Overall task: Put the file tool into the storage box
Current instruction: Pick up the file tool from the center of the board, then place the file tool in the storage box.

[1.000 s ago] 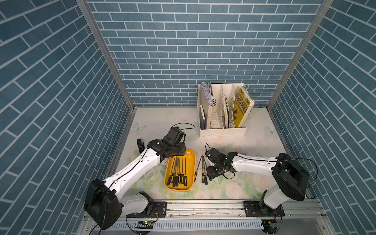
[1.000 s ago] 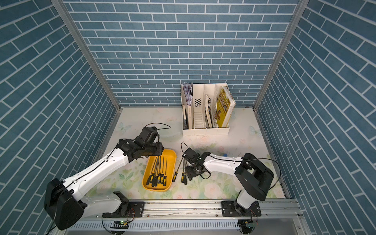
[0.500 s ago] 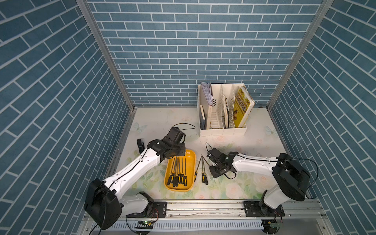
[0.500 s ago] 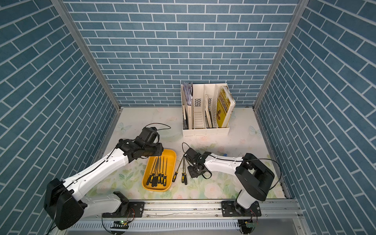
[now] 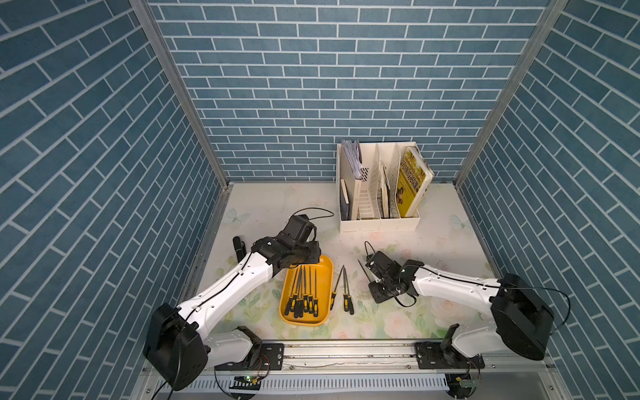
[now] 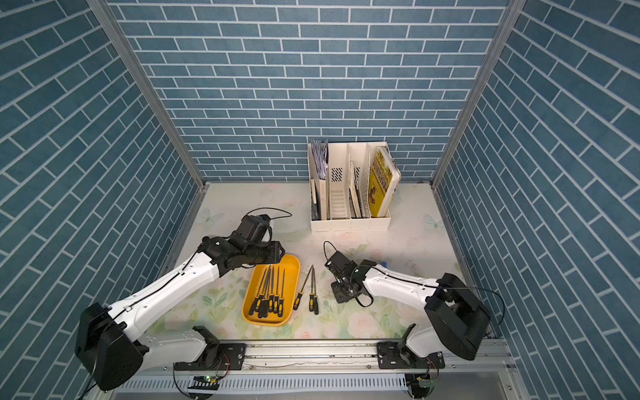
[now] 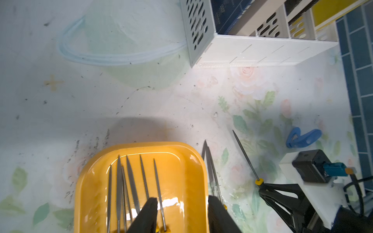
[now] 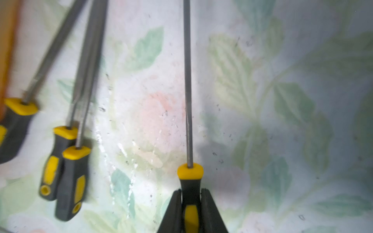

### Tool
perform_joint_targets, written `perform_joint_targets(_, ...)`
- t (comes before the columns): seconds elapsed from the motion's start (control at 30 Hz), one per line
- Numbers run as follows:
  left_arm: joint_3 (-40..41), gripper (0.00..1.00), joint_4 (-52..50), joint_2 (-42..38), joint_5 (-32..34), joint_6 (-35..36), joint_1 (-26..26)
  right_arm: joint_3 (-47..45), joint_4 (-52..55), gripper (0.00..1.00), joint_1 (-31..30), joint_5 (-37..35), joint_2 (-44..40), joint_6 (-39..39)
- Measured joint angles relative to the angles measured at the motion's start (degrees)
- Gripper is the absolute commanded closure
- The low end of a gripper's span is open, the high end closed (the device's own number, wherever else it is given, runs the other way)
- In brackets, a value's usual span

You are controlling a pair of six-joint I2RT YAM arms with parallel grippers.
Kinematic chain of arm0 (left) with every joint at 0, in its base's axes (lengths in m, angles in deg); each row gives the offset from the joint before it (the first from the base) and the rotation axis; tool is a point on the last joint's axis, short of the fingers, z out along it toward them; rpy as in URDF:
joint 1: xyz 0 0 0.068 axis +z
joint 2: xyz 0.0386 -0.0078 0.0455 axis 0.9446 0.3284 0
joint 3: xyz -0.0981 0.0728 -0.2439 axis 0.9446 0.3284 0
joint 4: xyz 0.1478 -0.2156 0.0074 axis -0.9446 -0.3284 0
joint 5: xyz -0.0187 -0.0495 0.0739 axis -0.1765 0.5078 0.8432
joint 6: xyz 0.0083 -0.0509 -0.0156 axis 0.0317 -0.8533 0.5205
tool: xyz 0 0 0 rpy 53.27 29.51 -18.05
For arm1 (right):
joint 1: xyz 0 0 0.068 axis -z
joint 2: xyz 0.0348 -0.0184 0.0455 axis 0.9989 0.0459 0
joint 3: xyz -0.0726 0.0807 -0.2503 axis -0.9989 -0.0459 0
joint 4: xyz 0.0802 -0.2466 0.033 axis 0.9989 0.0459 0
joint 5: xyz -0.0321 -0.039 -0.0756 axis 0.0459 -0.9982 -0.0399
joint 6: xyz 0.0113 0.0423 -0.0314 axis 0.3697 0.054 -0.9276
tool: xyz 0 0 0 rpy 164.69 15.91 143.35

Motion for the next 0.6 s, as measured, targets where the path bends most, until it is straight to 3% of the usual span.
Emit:
perform_joint_targets(0.3,8.0,0.43,14.03,-4.22,-5.77,-12.22,-3.61,1.29,-2.21,0.96,-0.17,4.46,-4.68,-0.33)
perform_joint_targets(0.6,13.18,0.41,22.14,-4.96,-3.13,-24.22,-5.75,5.35,-6.27,0.96,-4.85,7.5,-4.44,1.49)
